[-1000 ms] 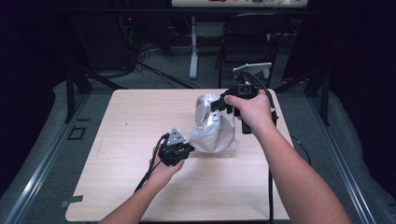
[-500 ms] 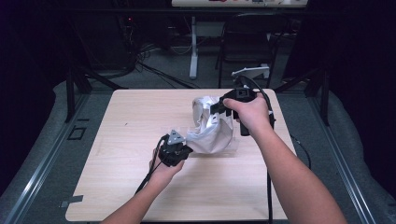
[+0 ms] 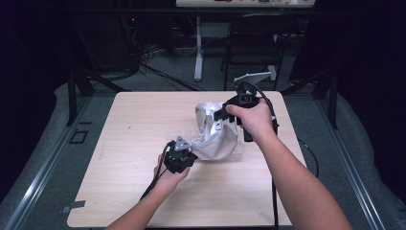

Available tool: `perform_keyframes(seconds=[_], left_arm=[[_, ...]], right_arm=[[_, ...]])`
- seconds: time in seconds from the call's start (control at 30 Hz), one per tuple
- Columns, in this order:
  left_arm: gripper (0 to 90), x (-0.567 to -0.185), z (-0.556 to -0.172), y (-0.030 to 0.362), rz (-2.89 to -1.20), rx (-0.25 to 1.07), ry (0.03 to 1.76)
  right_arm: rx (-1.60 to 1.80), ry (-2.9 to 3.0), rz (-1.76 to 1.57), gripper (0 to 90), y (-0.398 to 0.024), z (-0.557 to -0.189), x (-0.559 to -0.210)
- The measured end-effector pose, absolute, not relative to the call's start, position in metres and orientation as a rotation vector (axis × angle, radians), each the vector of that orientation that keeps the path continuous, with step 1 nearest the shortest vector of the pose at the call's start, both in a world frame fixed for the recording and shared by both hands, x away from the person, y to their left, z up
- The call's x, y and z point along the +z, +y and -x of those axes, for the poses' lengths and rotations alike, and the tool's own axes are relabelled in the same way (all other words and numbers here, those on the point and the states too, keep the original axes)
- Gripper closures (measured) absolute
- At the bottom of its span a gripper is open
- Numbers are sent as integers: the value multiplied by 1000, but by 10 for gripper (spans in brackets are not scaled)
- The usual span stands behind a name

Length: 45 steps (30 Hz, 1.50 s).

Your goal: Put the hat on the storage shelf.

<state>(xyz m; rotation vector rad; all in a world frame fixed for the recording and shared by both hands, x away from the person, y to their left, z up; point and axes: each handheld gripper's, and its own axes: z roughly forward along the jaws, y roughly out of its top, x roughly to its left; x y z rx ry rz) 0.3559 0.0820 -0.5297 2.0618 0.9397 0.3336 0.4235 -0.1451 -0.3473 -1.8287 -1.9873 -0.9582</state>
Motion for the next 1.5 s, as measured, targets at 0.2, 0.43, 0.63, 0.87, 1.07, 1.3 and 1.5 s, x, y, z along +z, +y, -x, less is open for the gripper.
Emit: perform_keyframes(seconds=[0.2,0.43,0.63,0.87,1.07,1.3,1.5], left_arm=[[701,-527,-349,86,-2011,296,927],[607,-520,-333,96,-1989,307,916],[589,-515,-317,115,-1975,299,913],[551,-509,-322,142,-1956,304,956],[547,-511,-330,149,-1943,309,991],[540,-511,-331,152,-1938,304,990],[524,-511,-331,153,-1932,309,992]], right_arm=[[-966,-1976,1827,820,-148,-424,-348],[-975,-1969,1835,818,-149,-423,-349],[-964,-1977,1834,816,-150,-422,-349],[-976,-1980,1852,803,-149,-419,-348],[-979,-1991,1834,785,-149,-417,-347],[-983,-1993,1832,766,-155,-414,-344],[-999,-2006,1827,736,-161,-408,-339]])
